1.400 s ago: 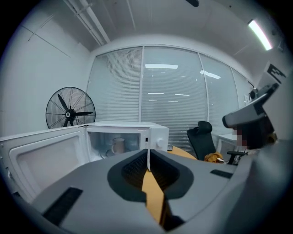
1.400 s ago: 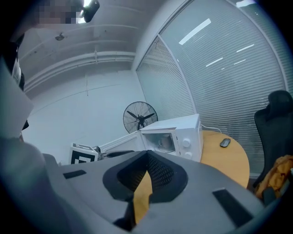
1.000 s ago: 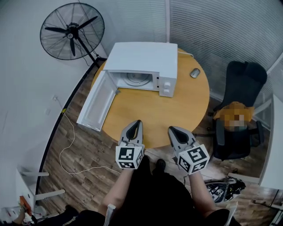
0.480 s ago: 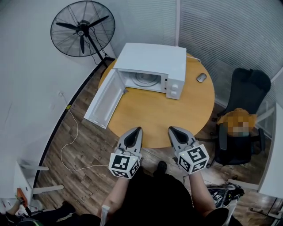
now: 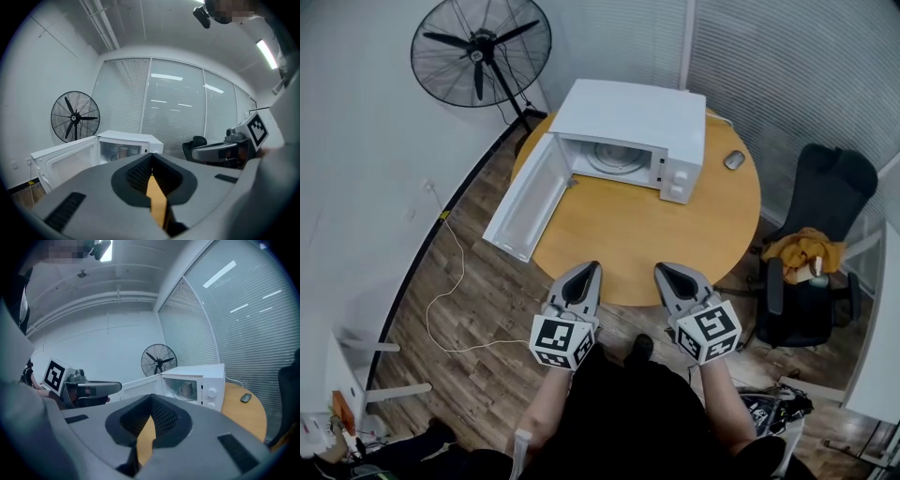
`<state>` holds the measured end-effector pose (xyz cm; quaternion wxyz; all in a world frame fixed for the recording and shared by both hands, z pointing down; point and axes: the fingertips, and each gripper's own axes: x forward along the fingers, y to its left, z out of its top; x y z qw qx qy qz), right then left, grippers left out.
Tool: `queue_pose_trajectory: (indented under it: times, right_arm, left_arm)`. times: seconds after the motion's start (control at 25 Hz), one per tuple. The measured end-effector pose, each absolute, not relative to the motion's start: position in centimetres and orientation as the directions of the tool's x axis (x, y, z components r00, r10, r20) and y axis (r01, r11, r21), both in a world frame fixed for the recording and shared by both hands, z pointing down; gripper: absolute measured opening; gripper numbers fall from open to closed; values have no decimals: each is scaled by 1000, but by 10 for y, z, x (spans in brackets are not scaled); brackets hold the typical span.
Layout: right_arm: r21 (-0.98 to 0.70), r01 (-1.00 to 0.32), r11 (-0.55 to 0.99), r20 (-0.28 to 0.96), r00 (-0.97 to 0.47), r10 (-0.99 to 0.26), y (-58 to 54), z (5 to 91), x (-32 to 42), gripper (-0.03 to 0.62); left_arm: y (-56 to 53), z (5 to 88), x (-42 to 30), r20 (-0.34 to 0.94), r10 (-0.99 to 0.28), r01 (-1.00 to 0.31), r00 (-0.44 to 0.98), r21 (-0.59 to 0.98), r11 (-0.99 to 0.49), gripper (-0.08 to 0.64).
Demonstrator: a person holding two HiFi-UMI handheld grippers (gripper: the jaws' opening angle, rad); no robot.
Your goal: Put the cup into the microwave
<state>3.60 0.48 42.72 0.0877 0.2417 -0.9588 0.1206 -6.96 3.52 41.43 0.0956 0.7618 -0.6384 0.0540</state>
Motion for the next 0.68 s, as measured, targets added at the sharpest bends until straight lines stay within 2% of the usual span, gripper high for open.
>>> queue_pose_trajectory:
  times: [0.68]
  right_arm:
    - [-172, -482, 859, 221, -869, -443, 3, 425, 31, 8]
  left_arm:
    - [34, 422, -79, 221, -962, -986, 160, 86, -145, -3]
